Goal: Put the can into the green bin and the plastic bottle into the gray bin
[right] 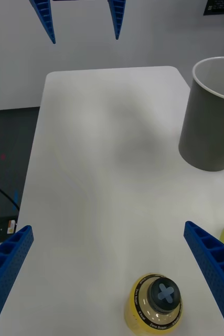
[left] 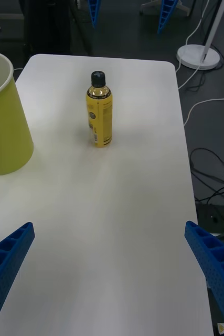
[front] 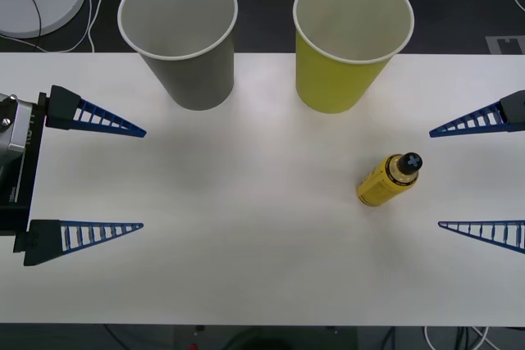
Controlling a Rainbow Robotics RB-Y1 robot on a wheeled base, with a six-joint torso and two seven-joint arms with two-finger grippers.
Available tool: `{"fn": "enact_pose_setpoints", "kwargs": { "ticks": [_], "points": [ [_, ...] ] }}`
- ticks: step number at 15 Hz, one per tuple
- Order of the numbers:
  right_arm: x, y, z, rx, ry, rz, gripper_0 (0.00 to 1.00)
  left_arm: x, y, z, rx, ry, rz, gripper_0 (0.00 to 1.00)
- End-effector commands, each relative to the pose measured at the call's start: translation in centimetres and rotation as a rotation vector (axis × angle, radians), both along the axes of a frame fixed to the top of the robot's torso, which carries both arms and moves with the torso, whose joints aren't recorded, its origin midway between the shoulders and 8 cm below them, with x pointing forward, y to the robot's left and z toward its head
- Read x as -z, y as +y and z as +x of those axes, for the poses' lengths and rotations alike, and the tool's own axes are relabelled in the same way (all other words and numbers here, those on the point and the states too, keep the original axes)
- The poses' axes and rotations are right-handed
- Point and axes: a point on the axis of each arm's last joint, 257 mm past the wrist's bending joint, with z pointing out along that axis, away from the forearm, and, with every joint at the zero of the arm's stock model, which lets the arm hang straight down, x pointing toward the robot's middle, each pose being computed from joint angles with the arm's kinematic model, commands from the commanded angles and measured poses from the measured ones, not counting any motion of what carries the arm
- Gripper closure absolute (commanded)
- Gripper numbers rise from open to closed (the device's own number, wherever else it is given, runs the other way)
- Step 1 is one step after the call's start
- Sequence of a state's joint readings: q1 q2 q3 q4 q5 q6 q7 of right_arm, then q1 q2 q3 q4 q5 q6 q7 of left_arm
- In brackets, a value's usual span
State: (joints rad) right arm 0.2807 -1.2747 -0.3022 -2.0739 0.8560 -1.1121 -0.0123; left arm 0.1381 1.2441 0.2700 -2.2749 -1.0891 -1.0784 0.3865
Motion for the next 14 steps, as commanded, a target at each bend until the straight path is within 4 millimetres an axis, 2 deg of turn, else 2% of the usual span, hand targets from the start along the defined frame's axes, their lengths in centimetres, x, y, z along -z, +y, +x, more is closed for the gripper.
{"fn": "enact_pose_setpoints", "kwargs": {
  "ticks": [1,3,4,6,9,14],
  "points": [
    [0.0,0.0,0.0,0.0,0.0,0.0,0.0,0.0,0.0,0.0,0.0,0.0,0.0,0.0],
    [0.0,0.0,0.0,0.0,0.0,0.0,0.0,0.0,0.0,0.0,0.0,0.0,0.0,0.0],
    [0.7,0.1,-0.4,0.017,0.034,0.044,0.0,0.0,0.0,0.0,0.0,0.0,0.0,0.0],
    [0.0,0.3,-0.6,0.02,0.056,0.099,0.0,0.0,0.0,0.0,0.0,0.0,0.0,0.0],
    [0.0,0.1,-0.5,0.022,0.054,0.106,0.0,0.0,0.0,0.0,0.0,0.0,0.0,0.0],
    [1.7,-1.1,-0.3,0.073,0.052,0.116,0.0,0.0,0.0,0.0,0.0,0.0,0.0,0.0]
  ]
}}
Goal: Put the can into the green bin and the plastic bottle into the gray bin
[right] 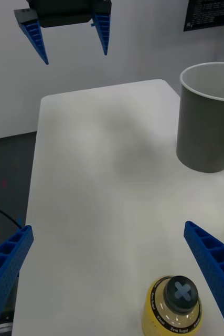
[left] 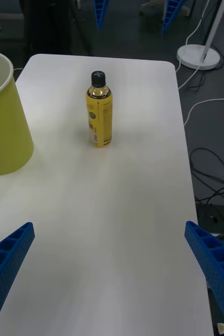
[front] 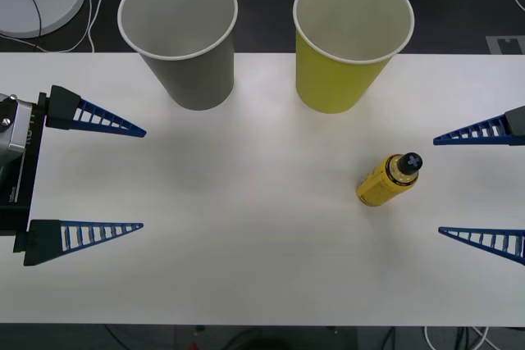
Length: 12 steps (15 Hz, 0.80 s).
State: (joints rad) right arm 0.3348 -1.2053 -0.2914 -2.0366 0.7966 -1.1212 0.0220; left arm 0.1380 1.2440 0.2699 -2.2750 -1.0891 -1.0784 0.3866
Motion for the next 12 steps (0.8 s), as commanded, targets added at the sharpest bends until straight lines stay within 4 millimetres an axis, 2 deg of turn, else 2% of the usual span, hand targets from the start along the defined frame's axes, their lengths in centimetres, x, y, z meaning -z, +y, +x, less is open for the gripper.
{"fn": "enact_pose_setpoints", "kwargs": {
  "ticks": [1,7,12],
  "points": [
    [1.3,-1.0,0.4,0.055,-0.001,0.002,0.0,0.0,0.0,0.0,0.0,0.0,0.0,0.0],
    [3.0,-3.6,2.0,0.171,-0.024,0.046,0.0,0.0,0.0,0.0,0.0,0.0,0.0,0.0],
    [3.9,-6.9,1.9,0.233,-0.074,0.09,0.0,0.0,0.0,0.0,0.0,0.0,0.0,0.0]
  ]
}}
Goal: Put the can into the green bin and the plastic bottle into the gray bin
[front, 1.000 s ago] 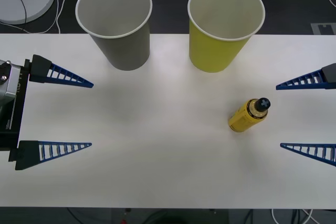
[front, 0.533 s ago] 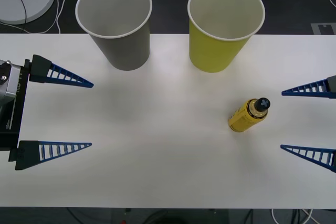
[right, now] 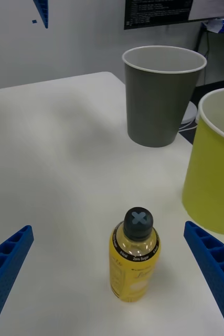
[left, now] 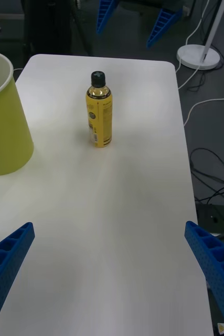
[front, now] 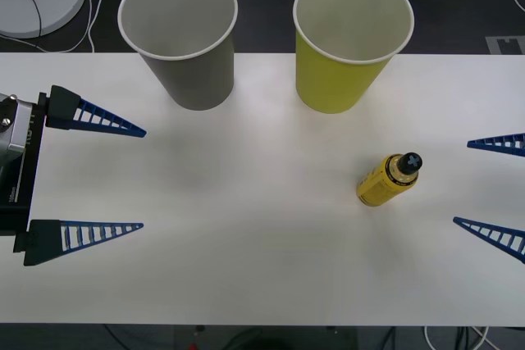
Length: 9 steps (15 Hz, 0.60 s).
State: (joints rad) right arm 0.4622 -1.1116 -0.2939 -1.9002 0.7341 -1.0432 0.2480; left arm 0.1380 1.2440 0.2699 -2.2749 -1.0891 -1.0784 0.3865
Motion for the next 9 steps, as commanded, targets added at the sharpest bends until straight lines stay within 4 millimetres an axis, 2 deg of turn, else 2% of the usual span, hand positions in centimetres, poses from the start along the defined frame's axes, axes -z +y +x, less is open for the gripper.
{"fn": "enact_pose_setpoints", "kwargs": {
  "ticks": [1,5,9],
  "points": [
    [0.5,-2.2,0.0,0.049,-0.02,0.03,0.0,0.0,0.0,0.0,0.0,0.0,0.0,0.0],
    [2.0,-6.7,0.4,0.144,-0.037,0.033,0.0,0.0,0.0,0.0,0.0,0.0,0.0,0.0],
    [3.7,-9.2,0.1,0.206,0.002,0.057,0.0,0.0,0.0,0.0,0.0,0.0,0.0,0.0]
  ]
}}
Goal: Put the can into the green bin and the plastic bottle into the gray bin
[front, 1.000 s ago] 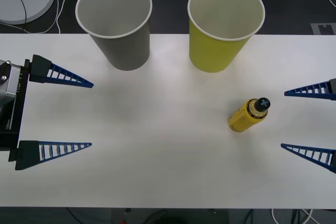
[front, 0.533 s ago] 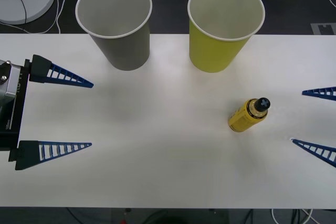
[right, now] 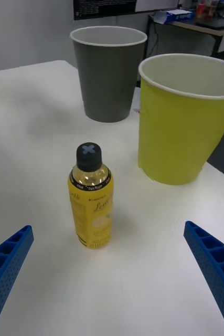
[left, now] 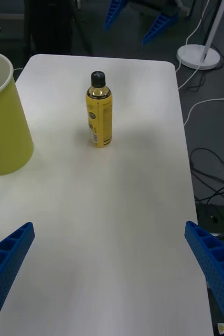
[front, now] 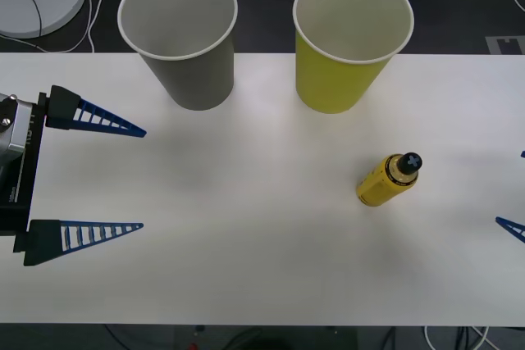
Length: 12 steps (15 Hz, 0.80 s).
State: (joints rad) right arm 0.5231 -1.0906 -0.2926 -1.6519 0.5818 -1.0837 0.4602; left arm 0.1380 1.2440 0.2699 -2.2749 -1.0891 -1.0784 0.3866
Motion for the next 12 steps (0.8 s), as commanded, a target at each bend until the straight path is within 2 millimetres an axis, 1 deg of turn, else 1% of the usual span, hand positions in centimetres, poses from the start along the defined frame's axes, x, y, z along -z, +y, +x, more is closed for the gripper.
{"fn": "enact_pose_setpoints", "kwargs": {
  "ticks": [1,4,6,12],
  "points": [
    [1.5,-1.6,-0.3,0.05,0.038,0.031,0.0,0.0,0.0,0.0,0.0,0.0,0.0,0.0],
    [3.4,-2.1,-0.4,0.083,0.08,0.068,0.0,0.0,0.0,0.0,0.0,0.0,0.0,0.0],
    [3.8,-2.0,0.0,0.093,0.079,0.083,0.0,0.0,0.0,0.0,0.0,0.0,0.0,0.0],
    [5.6,0.4,1.9,0.083,0.084,0.103,0.0,0.0,0.0,0.0,0.0,0.0,0.0,0.0]
  ]
}}
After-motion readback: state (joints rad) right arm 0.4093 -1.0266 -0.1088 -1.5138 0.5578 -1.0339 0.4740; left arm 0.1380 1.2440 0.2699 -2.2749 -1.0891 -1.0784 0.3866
